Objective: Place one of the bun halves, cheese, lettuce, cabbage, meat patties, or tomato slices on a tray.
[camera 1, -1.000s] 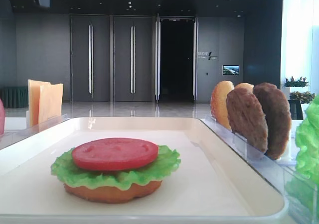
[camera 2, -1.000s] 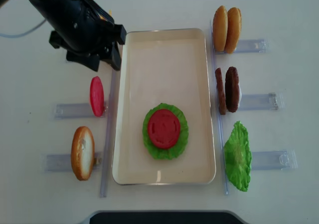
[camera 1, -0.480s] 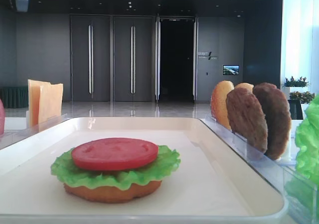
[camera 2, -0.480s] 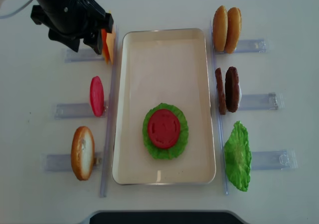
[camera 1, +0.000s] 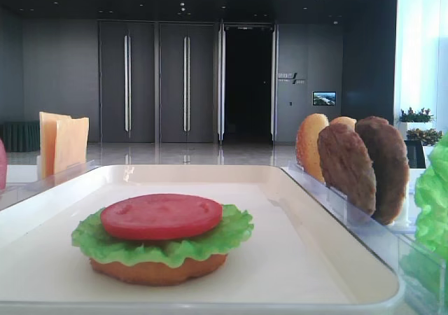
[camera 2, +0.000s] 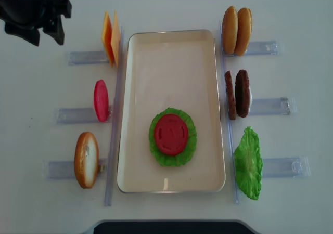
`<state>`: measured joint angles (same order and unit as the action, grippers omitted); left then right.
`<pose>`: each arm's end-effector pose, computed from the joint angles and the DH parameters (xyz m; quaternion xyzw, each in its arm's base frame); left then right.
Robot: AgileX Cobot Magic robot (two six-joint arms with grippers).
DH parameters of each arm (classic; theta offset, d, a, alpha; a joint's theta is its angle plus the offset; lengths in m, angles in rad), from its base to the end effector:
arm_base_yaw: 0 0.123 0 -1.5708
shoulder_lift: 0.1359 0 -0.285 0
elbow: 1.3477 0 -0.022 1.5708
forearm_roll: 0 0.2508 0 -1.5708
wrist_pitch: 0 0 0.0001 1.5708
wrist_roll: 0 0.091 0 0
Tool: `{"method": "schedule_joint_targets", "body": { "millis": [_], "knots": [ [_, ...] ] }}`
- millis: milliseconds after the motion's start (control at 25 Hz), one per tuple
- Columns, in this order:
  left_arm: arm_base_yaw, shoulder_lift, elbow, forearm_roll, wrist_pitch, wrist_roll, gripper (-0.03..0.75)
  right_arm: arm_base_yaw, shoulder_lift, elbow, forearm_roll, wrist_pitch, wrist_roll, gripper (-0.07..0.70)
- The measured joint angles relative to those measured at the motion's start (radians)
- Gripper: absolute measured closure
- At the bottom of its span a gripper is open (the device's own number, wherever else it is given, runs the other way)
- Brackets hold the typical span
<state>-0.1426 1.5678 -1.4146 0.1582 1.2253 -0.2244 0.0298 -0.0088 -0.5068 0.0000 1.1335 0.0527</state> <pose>0.3133 -0.0313 0.3245 -0.0242 0.9870 0.0507 0.1506 -0.0101 -0.0003 0.2733 0.0099 0.8677 0.0205 0.4965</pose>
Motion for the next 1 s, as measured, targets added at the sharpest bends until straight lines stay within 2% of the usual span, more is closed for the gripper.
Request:
{"method": "schedule_joint_targets", "body": {
  "millis": [400, 800, 1000],
  "knots": [
    [0.112, 0.0, 0.0, -0.001, 0.001, 0.117, 0.276, 0.0, 0.0, 0.0, 0.0, 0.0, 0.0, 0.208],
    [0.121, -0.003, 0.0, -0.002, 0.001, 0.172, 0.276, 0.0, 0.0, 0.0, 0.0, 0.0, 0.0, 0.208],
    [0.121, -0.069, 0.0, -0.028, 0.003, 0.186, 0.276, 0.0, 0.0, 0.0, 0.0, 0.0, 0.0, 0.208]
  ]
}}
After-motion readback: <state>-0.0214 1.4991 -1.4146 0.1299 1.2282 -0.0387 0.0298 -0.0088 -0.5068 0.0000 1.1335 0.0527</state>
